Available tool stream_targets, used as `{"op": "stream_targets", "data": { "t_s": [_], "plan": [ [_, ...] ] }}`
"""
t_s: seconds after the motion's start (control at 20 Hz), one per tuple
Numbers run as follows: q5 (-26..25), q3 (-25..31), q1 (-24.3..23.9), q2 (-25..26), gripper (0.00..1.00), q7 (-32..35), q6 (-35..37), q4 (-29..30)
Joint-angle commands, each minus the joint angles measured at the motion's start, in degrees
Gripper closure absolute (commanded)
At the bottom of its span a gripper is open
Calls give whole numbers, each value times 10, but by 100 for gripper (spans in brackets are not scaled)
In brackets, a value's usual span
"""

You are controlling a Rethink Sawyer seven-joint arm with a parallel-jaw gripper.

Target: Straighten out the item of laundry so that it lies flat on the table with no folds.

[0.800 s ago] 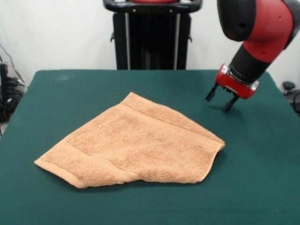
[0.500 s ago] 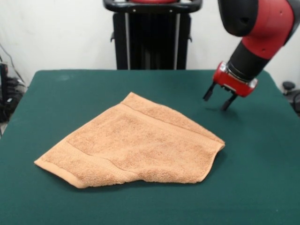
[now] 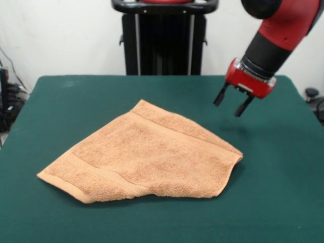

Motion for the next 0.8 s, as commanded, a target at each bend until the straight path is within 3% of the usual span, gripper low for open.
{"op": "stream_targets", "data": {
  "t_s": [0.05, 0.8],
  "plan": [
    [-22, 74, -7, 10, 0, -99, 34, -38],
    [-27, 85, -27, 25, 0, -101, 8, -54]
  ]
}}
